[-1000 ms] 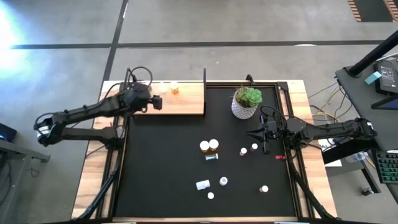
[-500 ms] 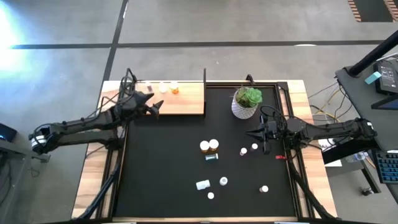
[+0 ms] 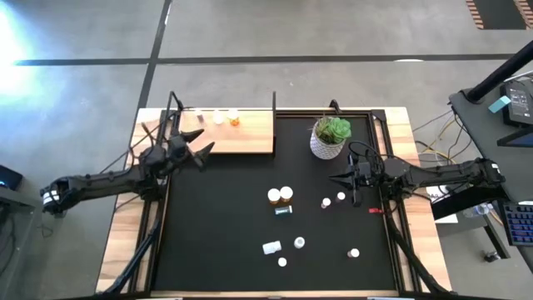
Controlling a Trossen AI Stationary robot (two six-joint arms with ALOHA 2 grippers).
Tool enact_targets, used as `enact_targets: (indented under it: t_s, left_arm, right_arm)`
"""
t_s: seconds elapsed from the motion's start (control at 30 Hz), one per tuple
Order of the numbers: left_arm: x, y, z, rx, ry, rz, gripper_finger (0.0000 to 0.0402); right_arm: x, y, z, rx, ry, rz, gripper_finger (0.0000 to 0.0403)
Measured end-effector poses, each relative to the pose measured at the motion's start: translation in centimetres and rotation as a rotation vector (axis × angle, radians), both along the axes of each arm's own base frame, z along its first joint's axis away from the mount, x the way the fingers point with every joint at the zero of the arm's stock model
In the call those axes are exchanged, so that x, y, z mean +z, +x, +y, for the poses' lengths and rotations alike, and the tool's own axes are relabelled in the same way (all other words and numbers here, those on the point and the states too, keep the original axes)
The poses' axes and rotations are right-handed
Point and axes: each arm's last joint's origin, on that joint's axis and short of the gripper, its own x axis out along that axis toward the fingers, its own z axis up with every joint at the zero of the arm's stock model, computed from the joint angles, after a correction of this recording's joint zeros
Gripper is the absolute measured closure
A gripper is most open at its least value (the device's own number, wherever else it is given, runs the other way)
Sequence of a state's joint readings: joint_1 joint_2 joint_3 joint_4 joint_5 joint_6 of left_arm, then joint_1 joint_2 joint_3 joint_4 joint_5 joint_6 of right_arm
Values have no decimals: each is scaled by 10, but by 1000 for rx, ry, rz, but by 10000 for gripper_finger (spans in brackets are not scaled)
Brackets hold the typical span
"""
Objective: Pick and place medicine bottles onto shelf by color
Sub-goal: Put the top pink pill bottle on the shelf
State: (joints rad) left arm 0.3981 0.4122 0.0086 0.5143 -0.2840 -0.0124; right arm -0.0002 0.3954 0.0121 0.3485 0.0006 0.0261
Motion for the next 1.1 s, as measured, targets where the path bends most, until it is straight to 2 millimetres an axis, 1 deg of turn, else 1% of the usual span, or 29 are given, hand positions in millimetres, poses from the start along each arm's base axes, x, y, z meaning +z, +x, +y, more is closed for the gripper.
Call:
enact_targets:
  t_s: [0.37, 1.1]
  left_arm:
    - [0, -2, -1, 0, 0, -3, 96]
    - [-8, 3, 1, 1, -31, 67, 96]
  right_arm:
    - [0, 0, 0, 0, 0, 0, 380]
    - [0, 0, 0, 0, 0, 0, 380]
